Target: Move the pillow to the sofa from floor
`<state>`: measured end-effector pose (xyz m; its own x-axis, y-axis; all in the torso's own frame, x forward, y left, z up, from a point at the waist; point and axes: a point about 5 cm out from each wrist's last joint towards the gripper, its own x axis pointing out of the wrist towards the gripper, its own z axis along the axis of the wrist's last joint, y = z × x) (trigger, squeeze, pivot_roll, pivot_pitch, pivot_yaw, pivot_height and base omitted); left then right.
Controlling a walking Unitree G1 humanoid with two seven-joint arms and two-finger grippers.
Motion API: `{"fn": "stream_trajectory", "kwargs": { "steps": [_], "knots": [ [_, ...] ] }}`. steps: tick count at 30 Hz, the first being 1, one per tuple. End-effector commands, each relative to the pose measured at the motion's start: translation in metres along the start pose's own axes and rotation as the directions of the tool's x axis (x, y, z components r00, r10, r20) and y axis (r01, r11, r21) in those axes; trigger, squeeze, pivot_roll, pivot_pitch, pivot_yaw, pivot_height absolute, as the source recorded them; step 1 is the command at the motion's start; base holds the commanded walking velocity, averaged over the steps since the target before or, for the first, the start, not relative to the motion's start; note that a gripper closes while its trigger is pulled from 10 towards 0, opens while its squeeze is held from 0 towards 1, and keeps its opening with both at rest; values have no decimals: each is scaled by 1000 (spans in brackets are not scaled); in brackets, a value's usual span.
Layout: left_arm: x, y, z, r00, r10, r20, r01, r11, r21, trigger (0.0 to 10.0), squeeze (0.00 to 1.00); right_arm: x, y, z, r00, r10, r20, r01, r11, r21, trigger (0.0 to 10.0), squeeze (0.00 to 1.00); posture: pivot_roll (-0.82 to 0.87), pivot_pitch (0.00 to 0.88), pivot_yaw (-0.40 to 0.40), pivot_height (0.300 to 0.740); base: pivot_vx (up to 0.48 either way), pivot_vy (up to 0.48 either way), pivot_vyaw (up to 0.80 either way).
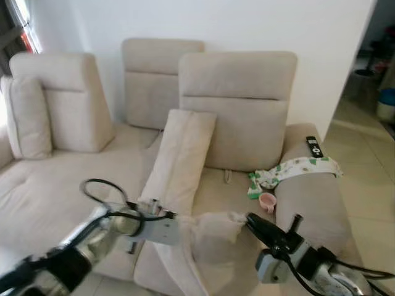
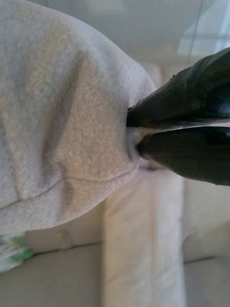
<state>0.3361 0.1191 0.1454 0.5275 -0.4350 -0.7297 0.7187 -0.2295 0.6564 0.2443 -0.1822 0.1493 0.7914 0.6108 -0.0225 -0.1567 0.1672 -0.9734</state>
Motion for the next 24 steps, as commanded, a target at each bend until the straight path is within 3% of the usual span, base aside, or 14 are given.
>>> {"fn": "stream_trajectory", "kwargs": {
  "steps": [1, 13, 20, 24],
  "knots": [
    [0, -5, -6, 1000, -10, -22, 10, 1000, 8, 10000, 0, 6, -10, 13, 996, -55, 72, 56, 998, -5, 10000, 0, 87, 0, 56, 740, 0, 0, 0],
    [1, 7, 5, 995, 84, 46, -83, 996, -11, 10000, 0, 5, -12, 12, 996, -73, 54, 72, 997, 5, 10000, 0, 84, 0, 55, 740, 0, 0, 0],
    [2, 11, 15, 989, 111, 102, -107, 993, -44, 10000, 0, 5, -10, 11, 995, -96, 21, 94, 992, 84, 10000, 0, 88, 0, 52, 740, 0, 0, 0],
    [3, 8, 16, 989, 105, 107, -100, 994, -45, 10000, 0, 5, -10, 11, 995, -100, 14, 99, 991, 92, 10000, 0, 87, 0, 52, 740, 0, 0, -766]
  ]
}}
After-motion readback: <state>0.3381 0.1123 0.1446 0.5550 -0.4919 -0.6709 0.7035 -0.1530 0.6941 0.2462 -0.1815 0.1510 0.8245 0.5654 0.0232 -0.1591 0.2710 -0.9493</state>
